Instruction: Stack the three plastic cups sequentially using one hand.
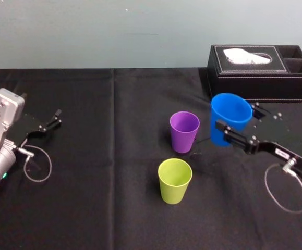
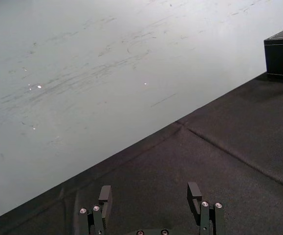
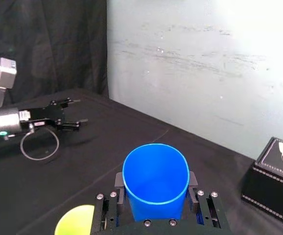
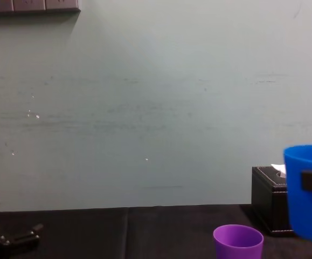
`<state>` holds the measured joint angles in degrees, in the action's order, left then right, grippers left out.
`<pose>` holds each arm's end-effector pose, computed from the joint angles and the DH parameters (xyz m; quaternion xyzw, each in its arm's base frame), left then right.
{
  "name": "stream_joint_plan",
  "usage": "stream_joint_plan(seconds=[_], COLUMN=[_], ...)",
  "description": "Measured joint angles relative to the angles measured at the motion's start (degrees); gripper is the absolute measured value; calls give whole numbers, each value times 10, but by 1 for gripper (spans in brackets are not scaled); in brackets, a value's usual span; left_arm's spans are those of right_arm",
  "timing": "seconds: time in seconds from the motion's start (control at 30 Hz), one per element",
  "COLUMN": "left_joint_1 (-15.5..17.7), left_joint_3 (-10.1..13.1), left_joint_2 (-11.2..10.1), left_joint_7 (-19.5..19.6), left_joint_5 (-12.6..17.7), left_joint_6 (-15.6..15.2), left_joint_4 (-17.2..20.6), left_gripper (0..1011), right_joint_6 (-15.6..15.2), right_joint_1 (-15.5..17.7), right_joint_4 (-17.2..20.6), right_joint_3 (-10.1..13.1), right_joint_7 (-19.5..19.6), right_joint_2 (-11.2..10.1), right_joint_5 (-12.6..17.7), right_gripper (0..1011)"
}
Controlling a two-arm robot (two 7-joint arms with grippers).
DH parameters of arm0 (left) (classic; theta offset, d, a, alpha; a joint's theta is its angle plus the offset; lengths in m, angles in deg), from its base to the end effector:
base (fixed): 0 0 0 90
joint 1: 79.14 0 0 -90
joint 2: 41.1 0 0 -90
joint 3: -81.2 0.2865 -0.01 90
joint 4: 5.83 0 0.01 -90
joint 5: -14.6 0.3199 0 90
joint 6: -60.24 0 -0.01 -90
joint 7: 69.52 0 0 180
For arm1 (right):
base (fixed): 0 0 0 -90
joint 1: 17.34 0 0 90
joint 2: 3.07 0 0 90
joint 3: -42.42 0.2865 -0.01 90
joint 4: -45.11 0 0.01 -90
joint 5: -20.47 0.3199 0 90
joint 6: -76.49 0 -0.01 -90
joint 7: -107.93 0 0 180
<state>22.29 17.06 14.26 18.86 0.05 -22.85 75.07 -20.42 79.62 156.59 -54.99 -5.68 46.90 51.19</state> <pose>0.3680 0.0777 -0.3016 0.1414 -0.1324 0.5799 0.7913 0.2963 -0.0810 -0.1991 -0.0587 -0.0335 -0.4058 0.9115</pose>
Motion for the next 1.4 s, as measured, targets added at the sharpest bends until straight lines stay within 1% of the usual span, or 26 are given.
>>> stream_joint_plan(seconds=[0.03,0.07,0.17,0.23,0.27,0.33,0.37,0.47,0.5,0.6,0.7,0.9,1.4], left_joint_1=[0,0,0,0,0,0,0,0,0,0,0,0,0], left_joint_3=[0,0,0,0,0,0,0,0,0,0,0,0,0], left_joint_2=[0,0,0,0,0,0,0,0,0,0,0,0,0], left_joint_7=[0,0,0,0,0,0,0,0,0,0,0,0,0], left_joint_5=[0,0,0,0,0,0,0,0,0,0,0,0,0], left_joint_6=[0,0,0,0,0,0,0,0,0,0,0,0,0], left_joint_4=[0,0,0,0,0,0,0,0,0,0,0,0,0], left_gripper=[1011,1011,1011,1011,1011,1011,1011,1011,1011,1011,1011,1011,1011], right_joint_6=[-5,-5,-19,-24,-28,-30,-31,-32,-32,-32,-32,-32,-32], right_joint_1=[-16,-16,-57,-73,-88,-101,-114,-133,-144,-163,-178,-198,-224], right_joint_4=[-7,-7,-29,-39,-50,-61,-72,-89,-100,-118,-133,-155,-193], right_joint_3=[-9,-9,-32,-41,-49,-57,-63,-73,-80,-92,-103,-123,-147], right_joint_7=[2,2,3,4,4,3,1,-2,-4,-8,-10,-15,-25], right_joint_2=[2,2,11,16,21,26,32,40,46,55,63,72,86], right_joint_5=[-5,-5,-15,-19,-21,-23,-23,-23,-23,-24,-27,-35,-42], right_gripper=[723,723,724,723,723,723,723,723,723,723,723,723,723])
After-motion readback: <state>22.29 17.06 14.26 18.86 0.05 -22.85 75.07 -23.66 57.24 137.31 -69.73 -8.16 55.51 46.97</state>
